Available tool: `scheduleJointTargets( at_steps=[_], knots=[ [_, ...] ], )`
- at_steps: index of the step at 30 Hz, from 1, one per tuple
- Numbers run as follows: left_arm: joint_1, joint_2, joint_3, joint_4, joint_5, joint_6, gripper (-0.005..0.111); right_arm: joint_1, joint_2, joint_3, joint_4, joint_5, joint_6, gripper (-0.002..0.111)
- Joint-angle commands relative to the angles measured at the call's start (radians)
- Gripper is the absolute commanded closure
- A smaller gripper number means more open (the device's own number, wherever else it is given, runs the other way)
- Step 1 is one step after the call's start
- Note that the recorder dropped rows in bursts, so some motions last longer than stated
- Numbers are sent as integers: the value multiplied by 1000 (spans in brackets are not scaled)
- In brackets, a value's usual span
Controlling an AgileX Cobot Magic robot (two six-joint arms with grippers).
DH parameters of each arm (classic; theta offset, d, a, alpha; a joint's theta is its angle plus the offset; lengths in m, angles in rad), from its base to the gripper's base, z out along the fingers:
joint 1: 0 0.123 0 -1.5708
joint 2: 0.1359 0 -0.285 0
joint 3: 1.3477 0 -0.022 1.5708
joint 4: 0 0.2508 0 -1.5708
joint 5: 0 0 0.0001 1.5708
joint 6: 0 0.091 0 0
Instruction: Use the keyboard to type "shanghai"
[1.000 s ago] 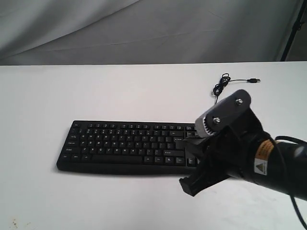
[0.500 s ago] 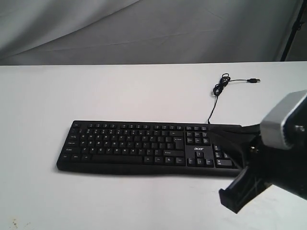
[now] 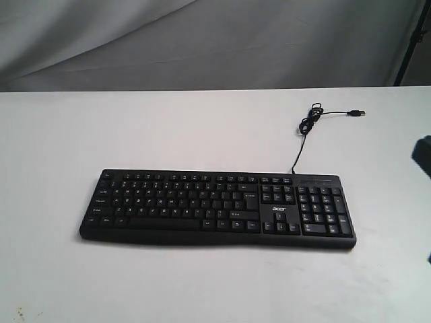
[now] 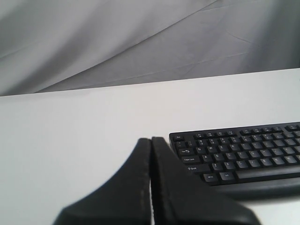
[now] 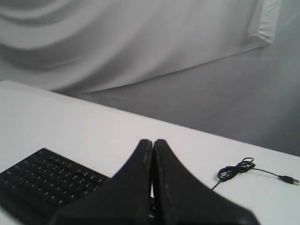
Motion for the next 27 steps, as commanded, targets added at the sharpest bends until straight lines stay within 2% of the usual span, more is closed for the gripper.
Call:
scheduleJointTargets(
  at_steps=[1,6,8,12,27],
  knots=[
    [-4,-3,4,1,-3,-3,107,-83,-186,98,1,12,3,108],
    [-4,-3,4,1,-3,-3,107,-177,-374,214,1,12,3,108],
    [-4,-3,4,1,-3,-3,107,-192,-419,232,1,12,5,108],
    [-4,-3,4,1,-3,-3,107,-194,-494,232,1,134,23,108],
    [-4,-3,4,1,-3,-3,107,-194,-494,232,1,284,23,108]
  ],
)
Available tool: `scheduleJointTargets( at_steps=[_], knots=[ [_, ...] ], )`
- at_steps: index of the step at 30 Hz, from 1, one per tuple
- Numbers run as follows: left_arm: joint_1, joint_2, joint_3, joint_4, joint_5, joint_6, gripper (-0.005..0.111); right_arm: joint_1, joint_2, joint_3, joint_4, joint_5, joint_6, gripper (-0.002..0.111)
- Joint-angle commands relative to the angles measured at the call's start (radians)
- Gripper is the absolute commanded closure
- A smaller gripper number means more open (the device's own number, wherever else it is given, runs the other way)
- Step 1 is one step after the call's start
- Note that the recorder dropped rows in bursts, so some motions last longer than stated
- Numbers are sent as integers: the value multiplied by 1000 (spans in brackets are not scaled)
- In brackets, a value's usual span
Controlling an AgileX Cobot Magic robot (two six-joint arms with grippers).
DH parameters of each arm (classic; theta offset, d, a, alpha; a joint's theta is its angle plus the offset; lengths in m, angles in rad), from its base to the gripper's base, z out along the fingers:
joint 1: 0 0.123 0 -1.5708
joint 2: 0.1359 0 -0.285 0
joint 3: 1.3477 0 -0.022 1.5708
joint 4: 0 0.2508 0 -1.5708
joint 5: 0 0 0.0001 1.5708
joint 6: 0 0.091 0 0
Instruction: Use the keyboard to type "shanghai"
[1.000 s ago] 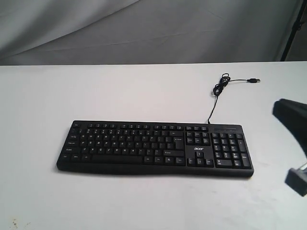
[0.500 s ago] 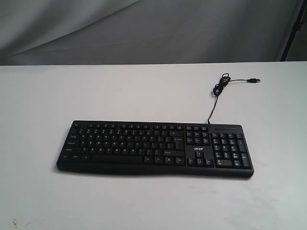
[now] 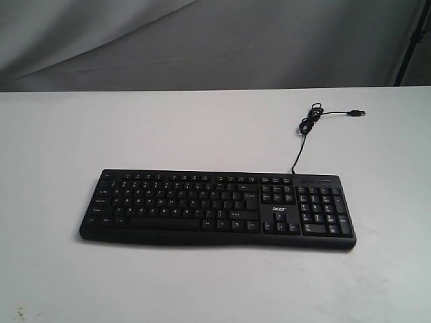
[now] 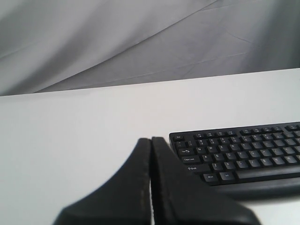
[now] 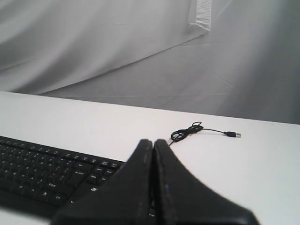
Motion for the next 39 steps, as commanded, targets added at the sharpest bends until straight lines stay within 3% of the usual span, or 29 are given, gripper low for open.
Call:
scheduleJointTargets(
  at_steps=[1,39],
  knots=[
    [-4,-3,4,1,-3,-3,107,-8,-6,4,1,45,6,108],
    [-4,-3,4,1,-3,-3,107,-8,-6,4,1,51,7,108]
  ],
)
